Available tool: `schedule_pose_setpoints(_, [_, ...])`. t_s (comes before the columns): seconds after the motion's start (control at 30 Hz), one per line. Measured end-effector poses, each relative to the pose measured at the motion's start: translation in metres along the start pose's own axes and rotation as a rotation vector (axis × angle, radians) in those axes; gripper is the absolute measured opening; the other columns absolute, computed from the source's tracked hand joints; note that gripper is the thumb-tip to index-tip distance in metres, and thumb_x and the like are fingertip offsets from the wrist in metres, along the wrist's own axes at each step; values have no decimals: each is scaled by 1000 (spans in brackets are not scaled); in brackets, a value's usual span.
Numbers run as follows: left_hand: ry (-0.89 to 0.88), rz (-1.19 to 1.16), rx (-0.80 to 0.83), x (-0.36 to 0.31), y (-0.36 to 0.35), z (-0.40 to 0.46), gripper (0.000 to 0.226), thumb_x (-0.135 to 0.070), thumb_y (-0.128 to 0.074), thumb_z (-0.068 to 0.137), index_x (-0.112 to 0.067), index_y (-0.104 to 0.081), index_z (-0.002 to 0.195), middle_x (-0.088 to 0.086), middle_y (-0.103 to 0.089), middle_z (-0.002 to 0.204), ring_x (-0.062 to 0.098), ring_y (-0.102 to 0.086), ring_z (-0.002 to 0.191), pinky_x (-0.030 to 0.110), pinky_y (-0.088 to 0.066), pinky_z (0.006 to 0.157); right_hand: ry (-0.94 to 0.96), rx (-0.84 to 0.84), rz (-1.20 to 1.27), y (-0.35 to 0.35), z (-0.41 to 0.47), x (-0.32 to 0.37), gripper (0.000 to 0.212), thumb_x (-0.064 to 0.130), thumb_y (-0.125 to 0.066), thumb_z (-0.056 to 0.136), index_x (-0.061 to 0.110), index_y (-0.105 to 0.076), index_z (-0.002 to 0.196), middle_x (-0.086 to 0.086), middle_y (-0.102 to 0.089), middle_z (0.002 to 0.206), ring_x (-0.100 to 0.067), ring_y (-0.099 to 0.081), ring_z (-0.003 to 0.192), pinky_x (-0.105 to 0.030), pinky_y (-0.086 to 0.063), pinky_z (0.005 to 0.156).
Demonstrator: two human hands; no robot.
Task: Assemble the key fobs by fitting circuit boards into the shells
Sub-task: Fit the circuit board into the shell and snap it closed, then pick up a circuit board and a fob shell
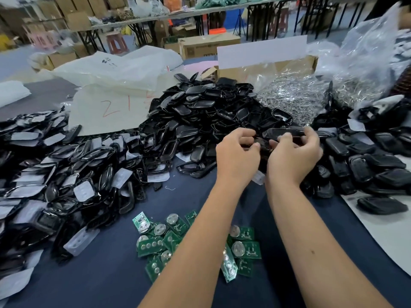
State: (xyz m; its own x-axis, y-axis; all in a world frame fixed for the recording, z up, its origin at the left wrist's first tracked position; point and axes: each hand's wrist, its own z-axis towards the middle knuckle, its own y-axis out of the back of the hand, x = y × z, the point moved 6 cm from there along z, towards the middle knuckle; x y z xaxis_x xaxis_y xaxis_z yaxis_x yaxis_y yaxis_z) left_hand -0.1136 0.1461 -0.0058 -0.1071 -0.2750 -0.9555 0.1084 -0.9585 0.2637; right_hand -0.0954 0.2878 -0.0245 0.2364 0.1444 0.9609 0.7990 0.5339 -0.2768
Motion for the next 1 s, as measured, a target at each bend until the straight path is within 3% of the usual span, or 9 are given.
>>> schedule_pose_setpoints(0.13, [-142,421,-132,1,36,4,24,-5,-67,86,-19,-73,103,-2,-70,104,16,-65,98,33,-53,91,118,16,-42,2,-7,13,44,-1,-53,99,13,-55,141,2,-37,143,-10,-74,82,-22,-59,75])
schedule_pose_setpoints(0.27, [-76,765,-134,18,74,14,29,-18,-76,84,-23,-71,112,5,-60,118,28,-52,114,31,-43,96,229,156,-159,-10,-17,18,27,0,-51,95,17,-63,112,-6,-60,120,-28,-70,84,-48,-60,81])
schedule_pose_setpoints(0.33, [-29,801,-74,26,83,16,34,-27,-82,84,-24,-71,117,3,-61,122,27,-54,116,34,-46,97,267,299,-219,-21,-26,16,20,4,-55,95,19,-66,101,-5,-70,100,-31,-70,82,-52,-58,79])
schedule_pose_setpoints(0.53, [-57,717,-117,24,112,12,23,-8,-73,84,-19,-75,103,0,-72,103,21,-67,97,35,-55,91,398,964,-428,-53,-68,10,21,23,-66,99,17,-68,79,2,-69,68,-16,-62,60,-43,-55,66])
schedule_pose_setpoints(0.67, [-34,566,-269,26,145,4,23,-3,-65,81,-22,-74,90,-15,-66,77,0,-63,76,10,-47,74,455,1448,-703,-62,-115,-6,27,44,-80,88,22,-72,74,11,-65,64,-4,-56,59,-29,-45,59])
schedule_pose_setpoints(0.73, [12,451,-331,32,160,-2,25,-2,-67,79,-23,-72,90,-14,-68,74,1,-68,73,15,-52,74,492,1568,-781,-63,-131,-9,26,51,-87,78,27,-75,79,13,-67,72,-3,-61,69,-25,-48,63])
schedule_pose_setpoints(0.87, [157,78,-334,50,173,-19,23,-1,-69,86,-22,-67,94,-3,-73,73,17,-76,65,48,-64,79,486,1712,-877,-59,-141,-9,29,48,-93,69,32,-77,86,16,-65,89,3,-56,90,-18,-47,74])
schedule_pose_setpoints(0.93, [180,-53,-289,54,174,-27,35,6,-63,88,-25,-67,104,5,-73,85,19,-77,67,50,-64,83,439,1749,-907,-56,-140,-9,24,42,-94,70,32,-76,82,15,-64,91,1,-57,89,-20,-49,76])
schedule_pose_setpoints(1.0, [175,-150,-206,56,171,-32,60,16,-52,87,-35,-65,116,12,-65,99,18,-76,68,40,-65,76,378,1772,-918,-54,-139,-10,21,38,-93,74,31,-74,80,14,-66,89,-1,-59,81,-22,-52,73])
